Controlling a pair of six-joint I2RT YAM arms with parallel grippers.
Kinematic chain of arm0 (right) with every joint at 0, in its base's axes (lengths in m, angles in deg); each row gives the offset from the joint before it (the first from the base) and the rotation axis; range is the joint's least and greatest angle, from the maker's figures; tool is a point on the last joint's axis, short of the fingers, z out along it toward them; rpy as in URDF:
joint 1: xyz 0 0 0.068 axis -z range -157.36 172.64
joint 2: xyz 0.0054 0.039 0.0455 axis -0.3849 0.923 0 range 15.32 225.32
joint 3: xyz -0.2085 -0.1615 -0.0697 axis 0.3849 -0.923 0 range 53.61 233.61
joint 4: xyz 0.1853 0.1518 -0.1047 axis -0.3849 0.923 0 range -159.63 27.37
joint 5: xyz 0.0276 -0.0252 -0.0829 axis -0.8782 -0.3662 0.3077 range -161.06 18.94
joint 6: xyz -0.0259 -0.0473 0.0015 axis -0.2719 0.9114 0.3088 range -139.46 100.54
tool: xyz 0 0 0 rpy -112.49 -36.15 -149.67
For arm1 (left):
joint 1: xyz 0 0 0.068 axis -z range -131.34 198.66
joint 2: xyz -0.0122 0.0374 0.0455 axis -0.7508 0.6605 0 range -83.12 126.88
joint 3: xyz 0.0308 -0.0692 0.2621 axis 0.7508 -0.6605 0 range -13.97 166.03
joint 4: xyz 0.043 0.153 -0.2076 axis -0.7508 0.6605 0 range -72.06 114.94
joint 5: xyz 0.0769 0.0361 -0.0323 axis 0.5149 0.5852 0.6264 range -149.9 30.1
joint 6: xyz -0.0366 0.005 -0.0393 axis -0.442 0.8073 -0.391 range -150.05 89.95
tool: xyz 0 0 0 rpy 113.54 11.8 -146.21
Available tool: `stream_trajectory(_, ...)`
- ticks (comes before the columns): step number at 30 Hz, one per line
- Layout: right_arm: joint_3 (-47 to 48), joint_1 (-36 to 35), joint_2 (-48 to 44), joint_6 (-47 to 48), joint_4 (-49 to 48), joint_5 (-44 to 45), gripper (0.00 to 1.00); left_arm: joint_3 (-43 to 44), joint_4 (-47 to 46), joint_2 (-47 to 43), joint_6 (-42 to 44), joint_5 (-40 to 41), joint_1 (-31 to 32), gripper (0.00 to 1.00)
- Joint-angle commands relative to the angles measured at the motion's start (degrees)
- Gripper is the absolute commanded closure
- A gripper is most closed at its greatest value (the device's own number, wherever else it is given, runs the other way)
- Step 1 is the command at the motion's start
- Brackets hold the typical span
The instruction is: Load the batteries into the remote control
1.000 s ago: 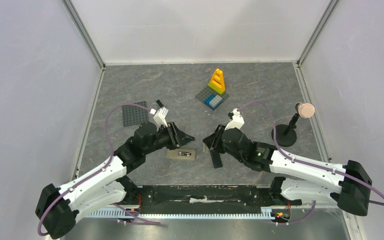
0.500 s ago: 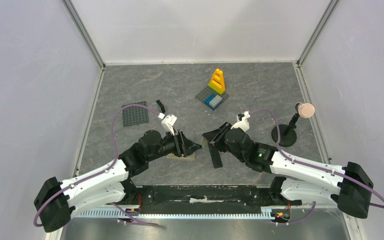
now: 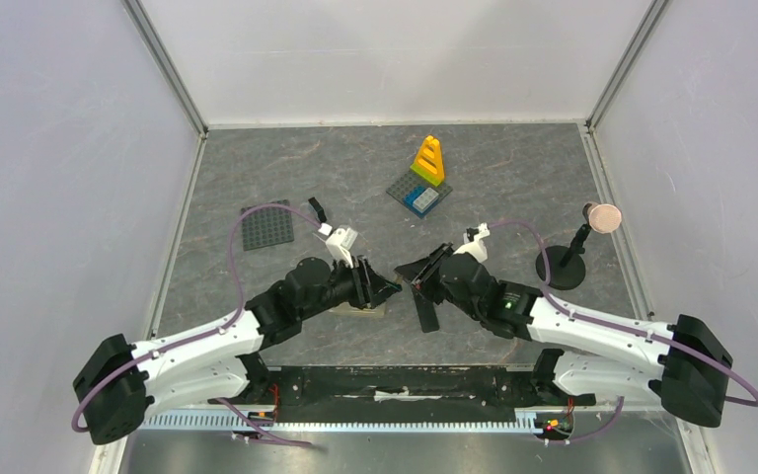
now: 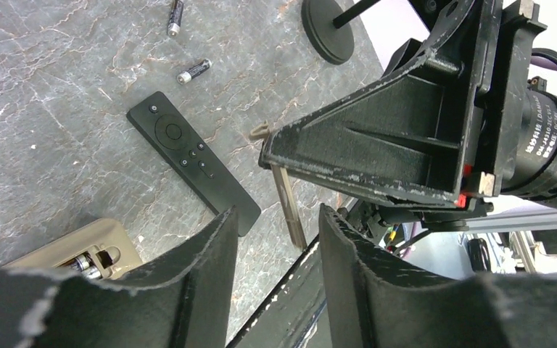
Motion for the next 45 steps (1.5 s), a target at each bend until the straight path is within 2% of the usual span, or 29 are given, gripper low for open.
stream_trajectory(1,1.0,0.1,1.2,-2.1,-1.5,-1.0,0.77,2.3,-3.9,2.3,-0.2,1.4,0.6,0.55)
stream_trajectory(4,0.7,0.2,1.0,-2.8,-1.3,-0.9,0.76,2.8,-3.6,3.6,-0.7,0.7,0.6,0.68)
stream_trajectory(6,0.6,0.1,0.7,-3.3,-0.3,-0.7,0.75,2.8,-3.2,3.9,-1.1,0.3,0.6,0.81)
stream_trajectory(9,0.8,0.1,-0.1,-2.5,1.8,-0.8,0.59,3.4,-0.7,3.8,-1.0,0.2,0.6,0.98)
stream_trajectory(11,0.3,0.1,-1.8,0.4,1.9,-0.6,0.47,4.1,2.5,3.3,0.0,-0.1,0.6,0.98)
stream_trajectory(12,-0.3,0.1,-2.9,2.5,2.1,-0.5,0.37,4.6,4.6,2.8,0.9,-0.6,0.6,0.98)
stream_trajectory(14,-1.2,0.2,-6.6,9.4,1.9,-0.7,0.27,5.6,8.4,1.5,2.8,-2.4,0.6,0.98)
stream_trajectory(17,-0.3,0.6,-11.6,27.6,1.9,-3.3,0.18,6.9,14.3,-1.1,6.2,-7.2,0.5,0.98)
stream_trajectory(22,6.0,0.8,-16.5,58.7,8.8,-18.4,0.16,10.7,20.8,-3.0,9.7,-21.6,0.4,0.98)
stream_trajectory(25,9.4,0.8,-15.7,67.8,14.8,-28.6,0.15,11.9,20.1,-3.0,10.4,-32.3,0.4,0.98)
stream_trajectory(30,11.2,0.8,-15.5,70.7,16.3,-39.8,0.22,14.4,22.4,-3.0,13.0,-38.5,0.4,0.98)
stream_trajectory(37,9.6,0.8,-15.9,69.3,14.7,-50.8,0.35,16.5,27.2,-4.2,16.6,-39.7,0.3,0.98)
stream_trajectory(45,8.2,0.8,-15.0,68.4,13.6,-51.7,0.48,17.1,27.6,-4.1,17.3,-39.7,0.4,0.98)
